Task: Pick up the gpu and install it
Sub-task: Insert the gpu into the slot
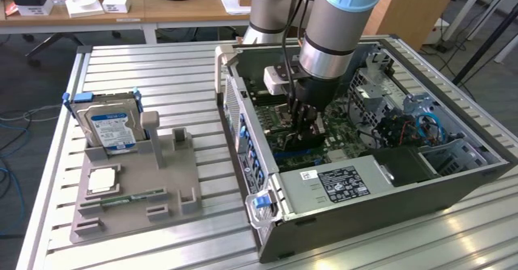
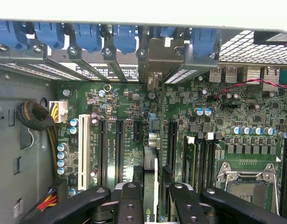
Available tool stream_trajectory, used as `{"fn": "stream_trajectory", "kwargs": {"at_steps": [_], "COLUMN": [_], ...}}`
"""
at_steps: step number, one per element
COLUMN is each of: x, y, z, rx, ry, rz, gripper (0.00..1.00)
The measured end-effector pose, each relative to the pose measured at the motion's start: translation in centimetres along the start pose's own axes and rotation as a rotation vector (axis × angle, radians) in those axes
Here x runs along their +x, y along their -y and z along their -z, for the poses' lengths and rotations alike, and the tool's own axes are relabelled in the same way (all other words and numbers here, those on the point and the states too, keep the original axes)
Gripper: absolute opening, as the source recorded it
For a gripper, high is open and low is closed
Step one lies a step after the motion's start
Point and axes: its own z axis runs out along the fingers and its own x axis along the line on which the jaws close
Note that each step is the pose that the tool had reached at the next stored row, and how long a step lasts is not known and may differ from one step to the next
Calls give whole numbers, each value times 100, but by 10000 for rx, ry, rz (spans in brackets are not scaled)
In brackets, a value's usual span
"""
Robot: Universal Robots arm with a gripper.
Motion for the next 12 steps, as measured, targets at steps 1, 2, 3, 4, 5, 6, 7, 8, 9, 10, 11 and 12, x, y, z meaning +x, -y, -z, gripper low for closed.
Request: {"fn": "stream_trajectory", "kwargs": {"at_steps": [1,2,3,4,5,6,7,8,9,10,11,12], "x": [0,0,0,0,0,0,0,0,0,0,0,0], "y": [0,0,0,0,0,0,0,-2,-1,-1,-1,0], "z": [0,0,0,0,0,0,0,0,0,0,0,0], "rx": [0,0,0,0,0,0,-5,-4,-1,0,0,0], "ry": [0,0,0,0,0,0,0,0,0,0,0,0], "rz": [0,0,0,0,0,0,0,-3,-3,-2,-2,-1], "gripper": [26,26,26,26,26,26,26,27,33,33,33,40]}}
